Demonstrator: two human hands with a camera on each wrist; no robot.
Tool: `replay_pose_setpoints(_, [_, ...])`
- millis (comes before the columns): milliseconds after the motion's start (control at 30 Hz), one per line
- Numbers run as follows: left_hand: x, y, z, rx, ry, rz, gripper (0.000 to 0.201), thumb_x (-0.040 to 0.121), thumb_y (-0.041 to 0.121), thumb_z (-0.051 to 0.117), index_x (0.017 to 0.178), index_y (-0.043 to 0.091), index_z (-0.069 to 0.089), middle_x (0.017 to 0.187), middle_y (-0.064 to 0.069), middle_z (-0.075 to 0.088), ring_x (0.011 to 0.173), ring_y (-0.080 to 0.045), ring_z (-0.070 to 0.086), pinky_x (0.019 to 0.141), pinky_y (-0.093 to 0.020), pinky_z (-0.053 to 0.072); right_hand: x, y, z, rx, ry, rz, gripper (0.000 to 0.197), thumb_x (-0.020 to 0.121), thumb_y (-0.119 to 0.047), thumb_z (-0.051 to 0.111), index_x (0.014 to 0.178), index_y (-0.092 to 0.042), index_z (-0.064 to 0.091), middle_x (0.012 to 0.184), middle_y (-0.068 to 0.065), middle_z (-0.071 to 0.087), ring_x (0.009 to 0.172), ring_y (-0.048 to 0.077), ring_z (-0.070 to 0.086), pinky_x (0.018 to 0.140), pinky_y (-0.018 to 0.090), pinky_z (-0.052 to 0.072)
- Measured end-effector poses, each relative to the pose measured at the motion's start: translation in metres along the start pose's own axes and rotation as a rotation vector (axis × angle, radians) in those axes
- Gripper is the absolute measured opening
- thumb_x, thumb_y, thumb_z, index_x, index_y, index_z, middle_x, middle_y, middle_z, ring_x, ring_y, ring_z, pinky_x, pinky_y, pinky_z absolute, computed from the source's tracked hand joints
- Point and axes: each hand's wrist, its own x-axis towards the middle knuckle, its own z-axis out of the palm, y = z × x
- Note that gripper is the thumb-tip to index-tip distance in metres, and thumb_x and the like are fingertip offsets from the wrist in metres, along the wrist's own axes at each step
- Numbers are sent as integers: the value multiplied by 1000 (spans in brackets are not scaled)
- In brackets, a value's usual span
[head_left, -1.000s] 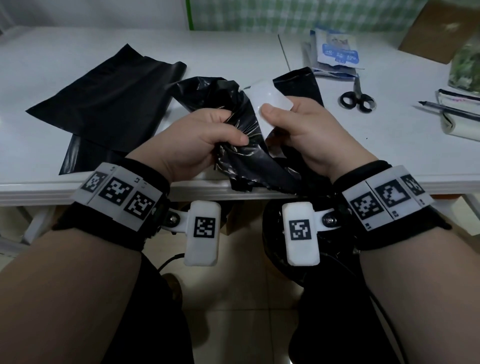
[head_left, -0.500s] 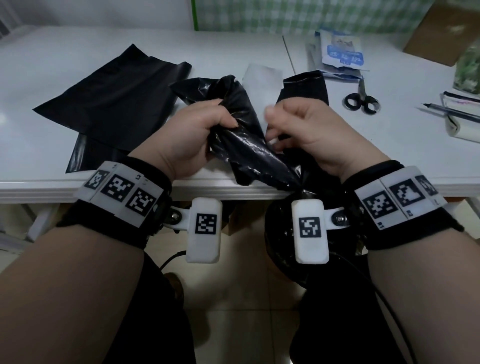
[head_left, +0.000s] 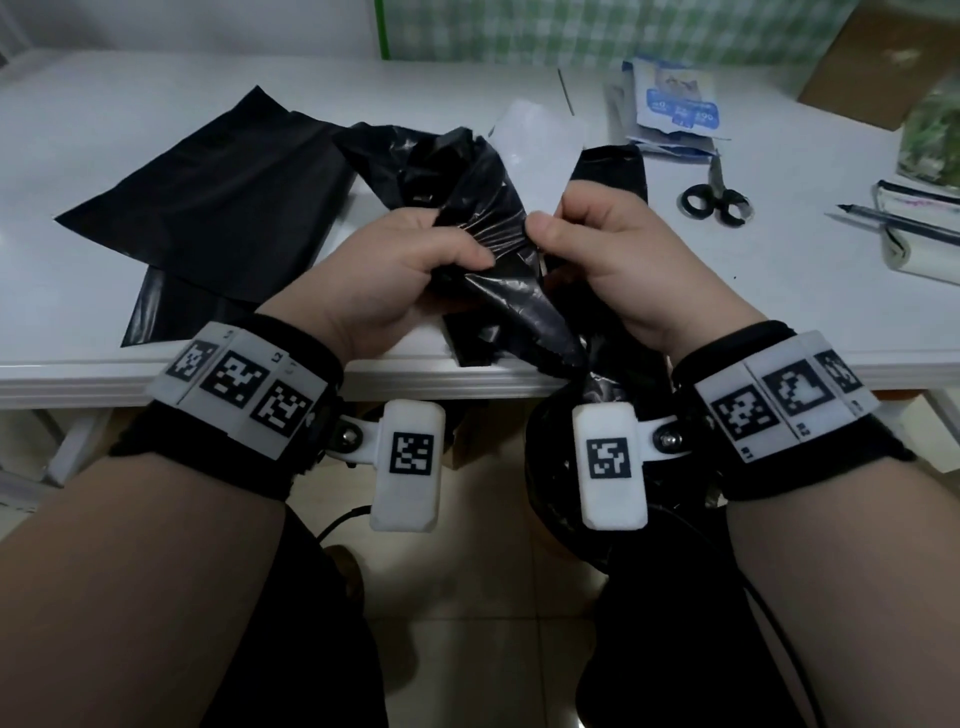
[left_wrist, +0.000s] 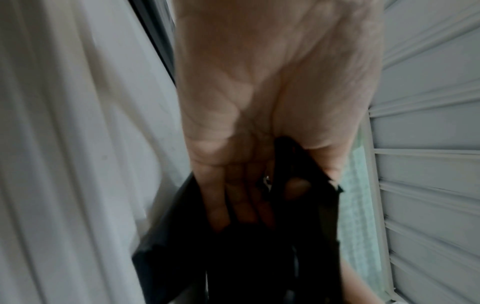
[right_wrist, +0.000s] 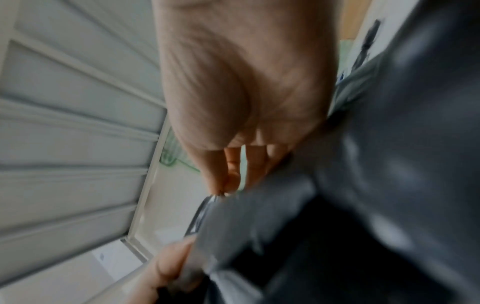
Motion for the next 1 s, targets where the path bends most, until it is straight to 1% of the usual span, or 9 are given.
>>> replay_pose_setpoints(100, [0,1,1,-40,18,-15,32,68,3,50,100,-3,54,89,-14,57,82,-23,60,76,-32,55,-1,-2,-2,143,-49,39,13,84,-18,56,76,-8,51,81,15,54,70,19,54,59,24,49])
replay_pose_setpoints(233, [-1,6,-3,-110,87,24,13,64,0,49,76,1,50,73,-11,56,72,-20,60,78,-33,56,-1,-4,-8,238,-63,61,16,87,-13,55,72,-8,50,64,2,59,59,9,56,56,22,51])
replay_pose_setpoints(367, [0,8,-3,-46,129,41,9,72,-2,53,80,3,55,78,-10,60,71,-16,64,68,-27,57,-1,-7,-10,238,-11,85,27,94,-8,51,68,-11,46,61,3,48,53,6,52,54,21,52])
replay_pose_setpoints(500, [1,6,-1,401,412,200,12,84,11,63,81,20,56,74,5,60,61,4,60,57,-15,47,2,-6,-2,125,172,50,35,94,-16,55,61,-15,42,55,-1,47,49,6,52,51,21,51])
replay_pose_setpoints(600, [4,7,-3,447,578,306,38,72,18,76,86,22,41,69,4,50,51,-3,52,48,-22,45,3,-8,6,38,260,4,35,94,-21,54,61,-14,45,56,1,55,49,11,59,46,21,48])
replay_pose_setpoints(667, [5,10,-3,426,563,276,35,70,21,76,84,19,44,67,-4,53,49,-13,51,43,-26,41,4,-11,9,-3,287,-26,35,95,-22,53,62,-15,46,58,2,59,49,12,61,44,21,47])
replay_pose_setpoints(767, [4,16,4,334,470,179,18,87,22,64,82,6,57,59,-4,56,43,-11,54,45,-24,47,6,-14,9,42,301,-60,31,95,-22,53,66,-14,46,64,7,59,54,16,67,51,25,52])
replay_pose_setpoints(900, [0,23,6,300,324,94,40,87,48,57,96,11,69,88,-1,74,82,-13,72,73,-35,58,6,-13,7,93,294,-80,22,95,-20,54,75,-11,51,73,11,61,65,22,72,59,28,56])
replay_pose_setpoints(1000, [-3,21,9,421,251,134,20,81,30,70,94,15,70,85,2,75,81,-10,72,71,-25,57,7,-12,9,63,271,-77,20,95,-19,53,80,-7,55,78,13,64,64,18,70,58,26,56])
